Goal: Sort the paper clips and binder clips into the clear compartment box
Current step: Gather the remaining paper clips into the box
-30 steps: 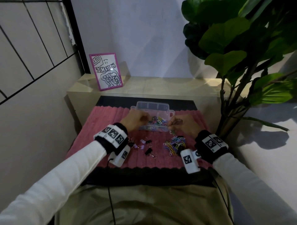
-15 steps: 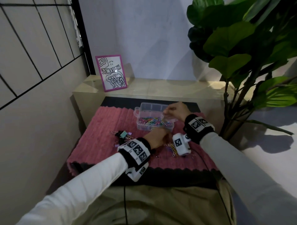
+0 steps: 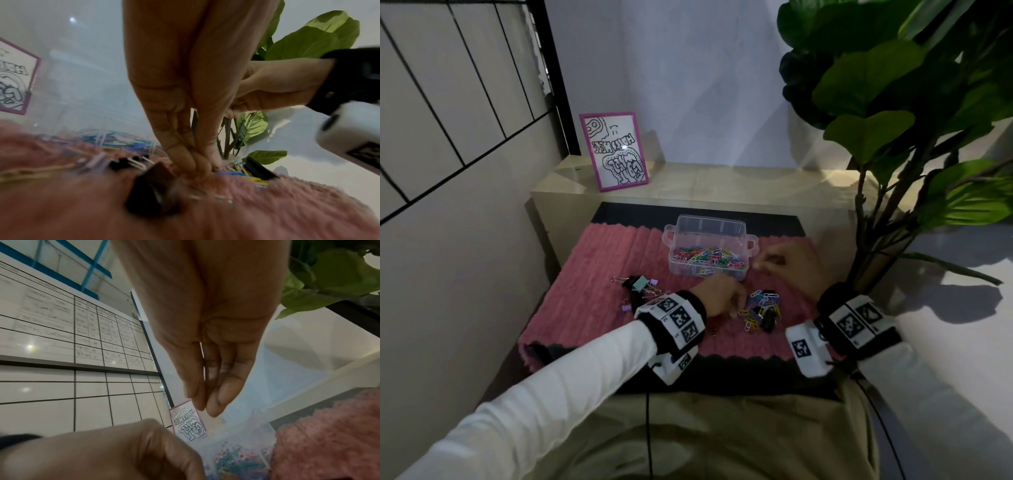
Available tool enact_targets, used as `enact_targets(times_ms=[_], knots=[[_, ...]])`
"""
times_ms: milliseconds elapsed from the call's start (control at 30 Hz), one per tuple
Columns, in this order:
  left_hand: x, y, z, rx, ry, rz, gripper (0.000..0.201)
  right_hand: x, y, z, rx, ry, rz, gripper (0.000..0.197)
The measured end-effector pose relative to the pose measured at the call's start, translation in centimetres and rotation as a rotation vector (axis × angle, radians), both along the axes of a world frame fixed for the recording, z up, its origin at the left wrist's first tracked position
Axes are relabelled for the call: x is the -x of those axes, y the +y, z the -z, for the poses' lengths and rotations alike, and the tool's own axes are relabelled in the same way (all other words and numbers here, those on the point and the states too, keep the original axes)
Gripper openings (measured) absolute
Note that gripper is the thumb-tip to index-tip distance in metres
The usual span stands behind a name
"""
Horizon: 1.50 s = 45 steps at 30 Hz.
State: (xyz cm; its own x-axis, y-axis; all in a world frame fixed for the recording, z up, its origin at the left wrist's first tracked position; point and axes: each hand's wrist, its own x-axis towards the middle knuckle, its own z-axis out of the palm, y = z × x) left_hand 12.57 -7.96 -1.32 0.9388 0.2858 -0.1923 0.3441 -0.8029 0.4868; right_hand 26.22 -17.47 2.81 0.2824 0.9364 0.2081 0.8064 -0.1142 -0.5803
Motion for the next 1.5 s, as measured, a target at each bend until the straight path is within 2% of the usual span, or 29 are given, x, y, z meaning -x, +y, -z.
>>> enact_targets(times_ms=[200,267,400,467,633,767,1000,1133,1200,1267,1367,1500], knots=[[1.4,1.9,0.1,0.166,-0.084,-0.082,0.012,2.4,-2.3,1.5,0.172,-0.006,-0.105,0.005],[1.9,2.5,-0.2,0.191,-0.106,-0.124,0.012,3.2,-2.7,2.7,0.252,-0.132,-0.165,0.008],[3.0,4.4,-2.4,0.268,-0.2,-0.209,0.012,4.7,-3.3,4.2,0.456,-0.409,-0.16,0.038],[3.4,6.1,-4.0,0.265,-0.245,-0.242,0.017,5.1,-3.3,4.4,0.444,-0.433,-0.166,0.043],[3.6,9.8,-6.1,0.284,-0.257,-0.323,0.019,5.2,-2.8,4.7,0.338,-0.39,-0.203,0.031],[2.8,11.1,-5.7,0.247,-0.181,-0.295,0.019,4.6,-2.5,4.8,0.228,-0.258,-0.192,0.018],[2.7,10.8,-5.3,0.045,-0.007,-0.222,0.034,2.5,-2.6,3.9,0.083,0.208,0.024,0.006],[3.5,9.6,-5.3,-0.119,-0.059,-0.261,0.04,0.8,-2.5,3.1,0.024,0.557,0.103,0.011],[4.1,8.1,-5.2,-0.143,-0.112,-0.248,0.038,-0.2,-1.9,2.8,0.038,0.709,0.124,0.011],[4.4,6.0,-4.8,-0.125,-0.092,-0.159,0.032,-0.9,-1.0,2.5,0.04,0.734,0.116,0.008],[4.3,2.8,-3.7,0.006,-0.008,-0.044,0.022,-1.1,1.3,0.9,-0.018,0.675,0.098,0.01],[2.8,0.7,-2.6,0.041,0.059,0.004,0.02,-1.1,5.7,-0.6,0.004,0.646,0.118,0.017]])
